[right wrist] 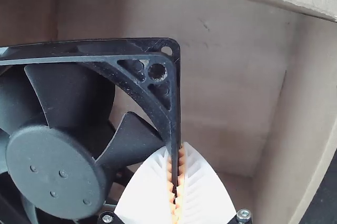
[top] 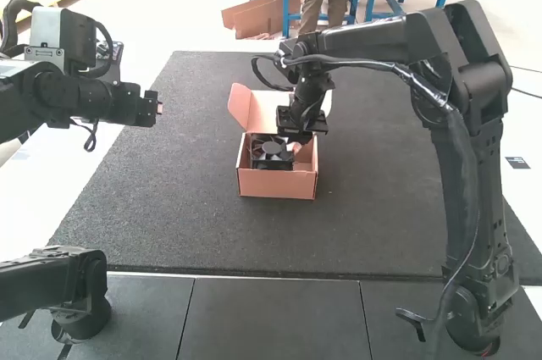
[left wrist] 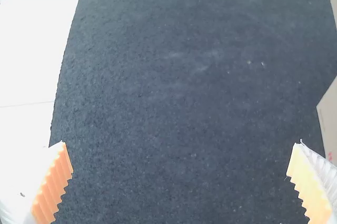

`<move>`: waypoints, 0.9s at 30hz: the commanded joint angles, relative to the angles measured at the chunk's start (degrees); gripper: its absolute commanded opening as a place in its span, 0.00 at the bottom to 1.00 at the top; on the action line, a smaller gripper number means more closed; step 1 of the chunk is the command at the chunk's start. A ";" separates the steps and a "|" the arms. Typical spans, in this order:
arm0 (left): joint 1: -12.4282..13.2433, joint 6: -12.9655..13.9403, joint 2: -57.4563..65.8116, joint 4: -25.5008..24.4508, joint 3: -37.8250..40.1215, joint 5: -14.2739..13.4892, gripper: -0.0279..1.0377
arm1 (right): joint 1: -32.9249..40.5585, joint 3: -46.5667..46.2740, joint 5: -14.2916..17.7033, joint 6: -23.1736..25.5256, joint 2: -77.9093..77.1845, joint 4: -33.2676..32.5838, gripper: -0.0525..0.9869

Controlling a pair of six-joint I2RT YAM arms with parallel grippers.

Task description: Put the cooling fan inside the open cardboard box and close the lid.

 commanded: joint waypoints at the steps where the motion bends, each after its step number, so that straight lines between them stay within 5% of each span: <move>1: 0.05 0.35 -1.52 0.04 -0.17 0.78 0.94 | -0.56 1.44 3.28 0.29 -0.13 0.09 0.04; 7: -0.04 0.35 -1.52 -0.05 -0.26 0.78 0.94 | -0.56 0.39 3.37 0.29 1.28 1.58 0.06; 13: -0.04 0.35 -1.34 1.71 -1.05 0.78 0.94 | -1.26 2.85 -0.76 0.55 1.36 2.29 0.45; 16: 0.05 0.26 -0.81 3.47 -1.75 0.78 0.94 | -1.88 5.75 -3.57 0.29 1.01 2.02 0.79; 20: -0.04 0.26 1.56 5.31 -1.31 0.78 0.94 | -3.90 11.64 -8.14 -0.33 -1.62 1.41 0.90; 24: -0.04 0.26 5.52 7.60 0.27 0.78 0.94 | -6.09 15.50 -6.83 -3.85 -4.09 1.41 0.91; 27: -0.04 0.35 8.94 9.97 1.68 0.78 0.94 | -7.41 13.83 0.91 -8.86 -6.28 1.50 0.92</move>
